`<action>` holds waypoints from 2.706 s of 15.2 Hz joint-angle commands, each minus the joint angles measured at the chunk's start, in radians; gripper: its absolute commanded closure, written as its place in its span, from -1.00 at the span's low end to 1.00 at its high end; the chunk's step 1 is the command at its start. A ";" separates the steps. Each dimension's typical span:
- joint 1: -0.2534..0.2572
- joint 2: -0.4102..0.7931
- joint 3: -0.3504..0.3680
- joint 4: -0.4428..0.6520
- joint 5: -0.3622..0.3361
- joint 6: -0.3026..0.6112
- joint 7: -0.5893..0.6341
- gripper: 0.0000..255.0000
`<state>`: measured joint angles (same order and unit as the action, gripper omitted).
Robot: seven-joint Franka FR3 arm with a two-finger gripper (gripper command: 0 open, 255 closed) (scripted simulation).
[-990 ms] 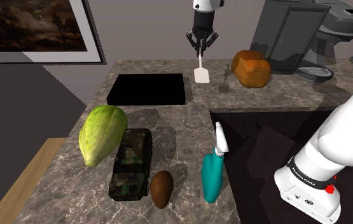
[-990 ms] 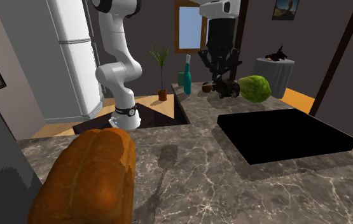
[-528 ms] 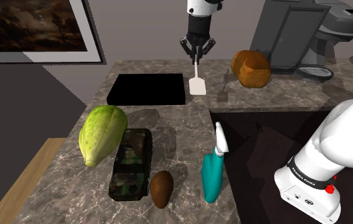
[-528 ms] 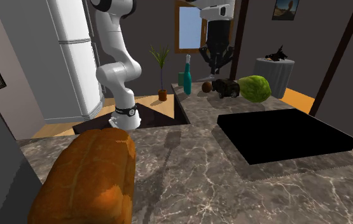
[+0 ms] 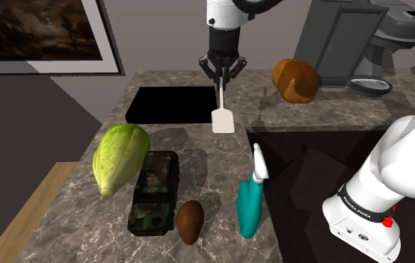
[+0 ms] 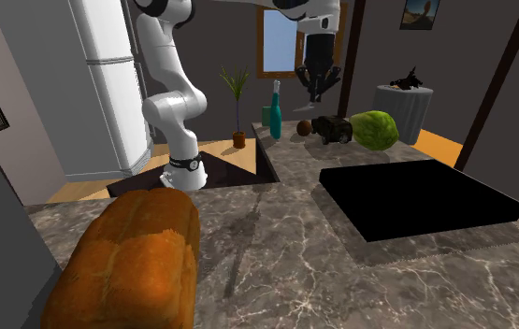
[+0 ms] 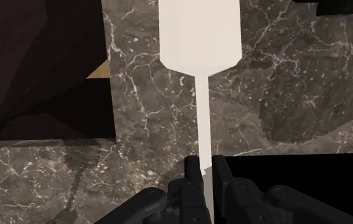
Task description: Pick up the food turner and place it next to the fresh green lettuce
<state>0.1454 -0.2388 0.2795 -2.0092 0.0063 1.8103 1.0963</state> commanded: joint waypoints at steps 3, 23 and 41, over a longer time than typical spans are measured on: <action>0.038 -0.007 0.060 0.004 0.014 -0.013 0.095 1.00; 0.165 0.100 0.290 0.052 0.002 0.031 0.459 1.00; 0.169 0.162 0.308 -0.135 -0.034 0.270 0.498 1.00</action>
<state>0.3131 -0.0843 0.5849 -2.1348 -0.0225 2.0640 1.5879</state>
